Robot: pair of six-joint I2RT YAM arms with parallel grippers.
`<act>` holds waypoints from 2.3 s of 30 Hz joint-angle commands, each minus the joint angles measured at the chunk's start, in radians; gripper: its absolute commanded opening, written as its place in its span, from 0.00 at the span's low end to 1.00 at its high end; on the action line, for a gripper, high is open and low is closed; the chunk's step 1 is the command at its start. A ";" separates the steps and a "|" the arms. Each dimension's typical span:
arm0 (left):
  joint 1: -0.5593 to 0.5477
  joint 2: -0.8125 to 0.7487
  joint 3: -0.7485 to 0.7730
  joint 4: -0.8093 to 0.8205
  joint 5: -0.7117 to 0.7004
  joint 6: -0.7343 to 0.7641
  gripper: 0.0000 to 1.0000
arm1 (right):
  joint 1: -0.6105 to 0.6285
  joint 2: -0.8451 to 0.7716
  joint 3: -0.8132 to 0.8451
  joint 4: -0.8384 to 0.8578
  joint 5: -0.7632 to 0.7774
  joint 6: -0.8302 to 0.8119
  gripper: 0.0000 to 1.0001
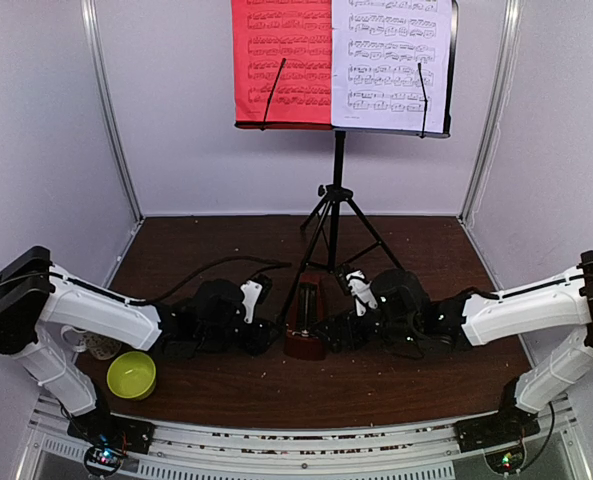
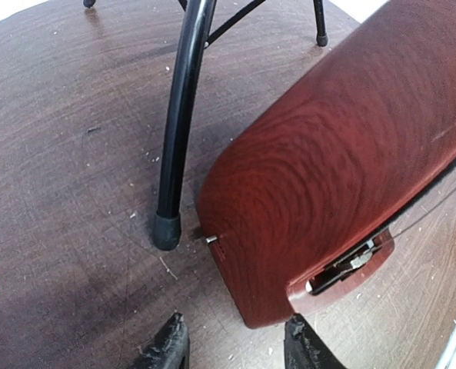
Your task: Set up the instrument practice props
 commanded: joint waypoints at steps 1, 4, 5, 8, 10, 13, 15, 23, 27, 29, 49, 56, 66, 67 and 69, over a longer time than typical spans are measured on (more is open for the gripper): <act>0.005 0.020 0.043 0.020 -0.001 0.023 0.44 | 0.010 -0.007 0.013 0.068 0.074 0.026 0.94; 0.005 0.032 0.051 0.028 0.001 0.019 0.45 | 0.021 -0.011 0.030 0.083 0.114 0.029 0.95; 0.005 0.037 0.055 0.030 0.004 0.018 0.45 | 0.023 -0.009 0.037 0.088 0.122 0.031 0.94; 0.005 0.049 0.065 0.031 0.010 0.019 0.45 | 0.025 0.003 0.060 0.102 0.132 0.032 0.94; 0.005 0.049 0.067 0.030 0.012 0.017 0.45 | 0.026 0.013 0.079 0.105 0.136 0.033 0.94; 0.005 0.048 0.066 0.030 0.011 0.018 0.45 | 0.027 0.026 0.105 0.107 0.139 0.030 0.93; 0.005 0.046 0.065 0.028 0.012 0.018 0.45 | 0.028 0.034 0.117 0.107 0.146 0.029 0.92; 0.005 0.045 0.063 0.028 0.011 0.021 0.45 | 0.029 0.056 0.131 0.084 0.179 0.024 0.79; 0.005 0.045 0.064 0.029 0.011 0.024 0.45 | 0.027 0.047 0.119 0.082 0.185 0.022 0.66; 0.005 0.045 0.064 0.028 0.011 0.026 0.45 | 0.028 0.040 0.111 0.082 0.188 0.019 0.58; 0.005 0.040 0.058 0.029 0.007 0.025 0.45 | 0.037 -0.016 0.052 0.096 0.171 0.022 0.81; 0.005 0.007 0.045 0.019 -0.014 0.022 0.47 | 0.040 -0.019 0.063 0.042 0.257 0.044 0.80; 0.016 -0.076 0.013 -0.027 -0.076 0.002 0.55 | 0.023 -0.115 -0.032 -0.038 0.339 0.071 0.82; 0.022 -0.087 0.010 -0.032 -0.077 -0.001 0.56 | 0.014 -0.123 -0.051 -0.042 0.340 0.077 0.82; 0.037 -0.110 -0.005 -0.039 -0.078 -0.009 0.56 | -0.005 -0.148 -0.097 -0.032 0.333 0.089 0.81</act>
